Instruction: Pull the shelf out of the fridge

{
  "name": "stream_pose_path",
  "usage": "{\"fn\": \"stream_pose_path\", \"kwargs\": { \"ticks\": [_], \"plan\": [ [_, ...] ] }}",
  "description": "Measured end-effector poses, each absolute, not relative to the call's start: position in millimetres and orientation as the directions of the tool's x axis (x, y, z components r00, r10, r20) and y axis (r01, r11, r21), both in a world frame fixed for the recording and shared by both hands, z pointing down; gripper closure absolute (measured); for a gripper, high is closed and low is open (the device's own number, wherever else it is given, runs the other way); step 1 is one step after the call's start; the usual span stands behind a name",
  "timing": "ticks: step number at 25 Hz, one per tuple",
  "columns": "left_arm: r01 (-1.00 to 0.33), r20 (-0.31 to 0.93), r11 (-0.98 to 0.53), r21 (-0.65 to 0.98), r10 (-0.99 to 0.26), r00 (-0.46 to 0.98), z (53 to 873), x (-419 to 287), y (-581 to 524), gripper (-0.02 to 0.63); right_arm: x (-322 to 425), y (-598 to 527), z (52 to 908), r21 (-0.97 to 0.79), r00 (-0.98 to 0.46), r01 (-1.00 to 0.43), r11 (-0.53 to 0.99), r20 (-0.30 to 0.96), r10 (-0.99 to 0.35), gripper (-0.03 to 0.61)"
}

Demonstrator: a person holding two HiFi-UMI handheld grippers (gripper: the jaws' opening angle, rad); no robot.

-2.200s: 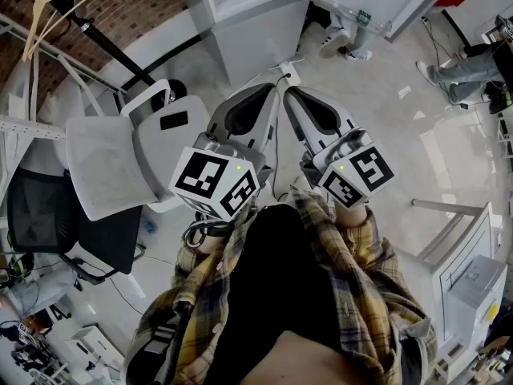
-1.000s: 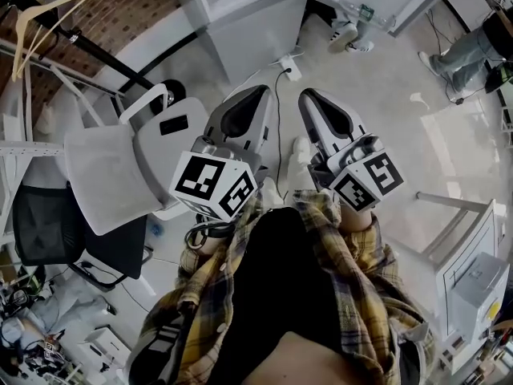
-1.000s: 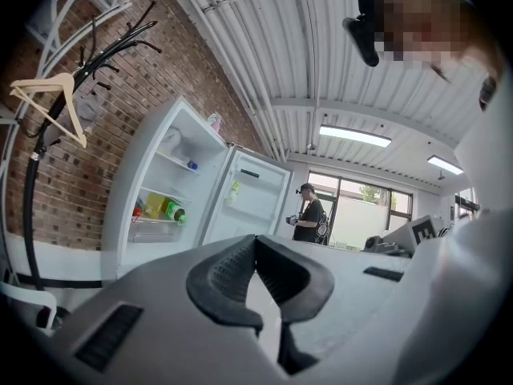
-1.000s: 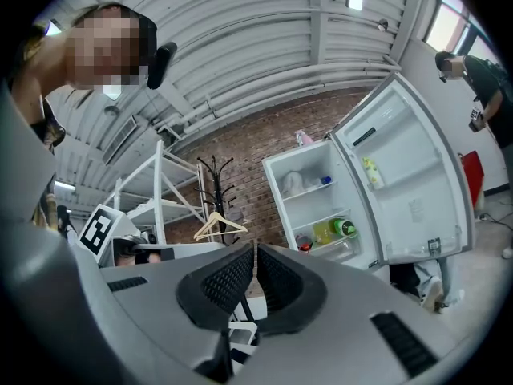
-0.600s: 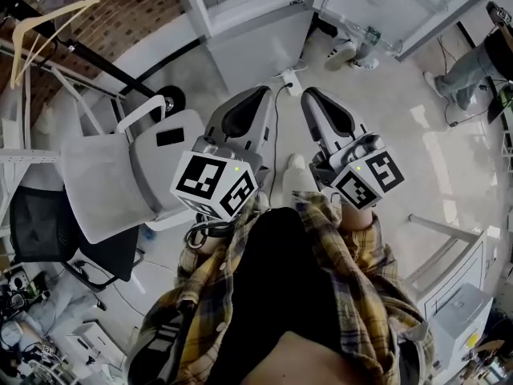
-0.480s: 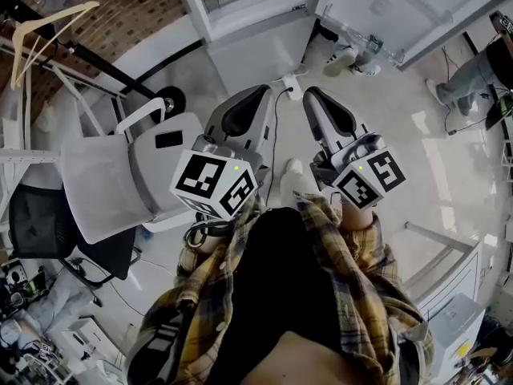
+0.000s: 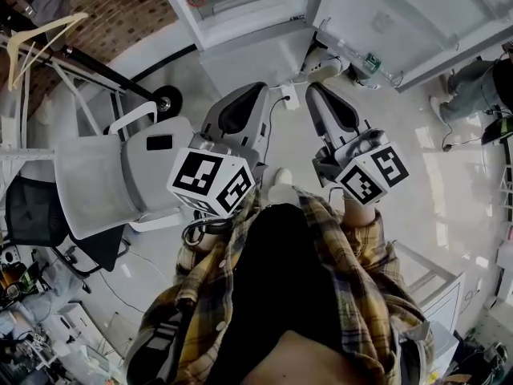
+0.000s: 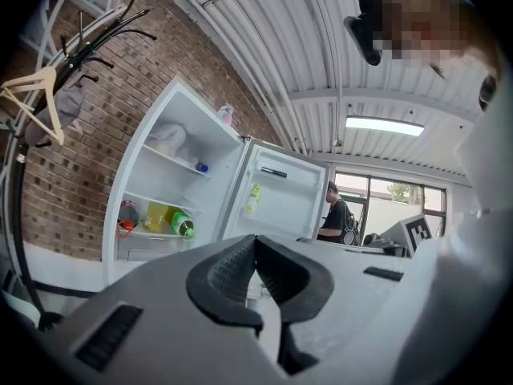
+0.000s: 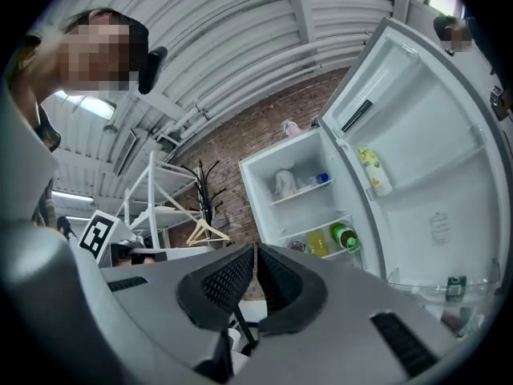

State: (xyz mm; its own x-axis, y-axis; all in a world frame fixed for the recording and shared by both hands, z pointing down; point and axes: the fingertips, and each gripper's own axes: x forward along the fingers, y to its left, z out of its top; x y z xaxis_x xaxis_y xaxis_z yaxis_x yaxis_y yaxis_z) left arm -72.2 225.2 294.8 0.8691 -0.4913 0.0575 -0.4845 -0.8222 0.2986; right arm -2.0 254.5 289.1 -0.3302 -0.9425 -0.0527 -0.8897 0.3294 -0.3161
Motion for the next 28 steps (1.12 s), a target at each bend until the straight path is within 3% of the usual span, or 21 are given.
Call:
{"fn": "stream_pose_path", "kwargs": {
  "ticks": [10,28],
  "plan": [
    [-0.531,0.072,-0.793,0.298,-0.536,0.841,304,-37,218,0.609,37,245,300,-0.352,-0.379,-0.858,0.374,-0.056,-0.924,0.551],
    [-0.539,0.073,-0.783,0.311,-0.546,0.835,303,-36,121,0.609,24,147,300,-0.374,-0.425,-0.832,0.411,-0.049,-0.904,0.551]
  ]
}}
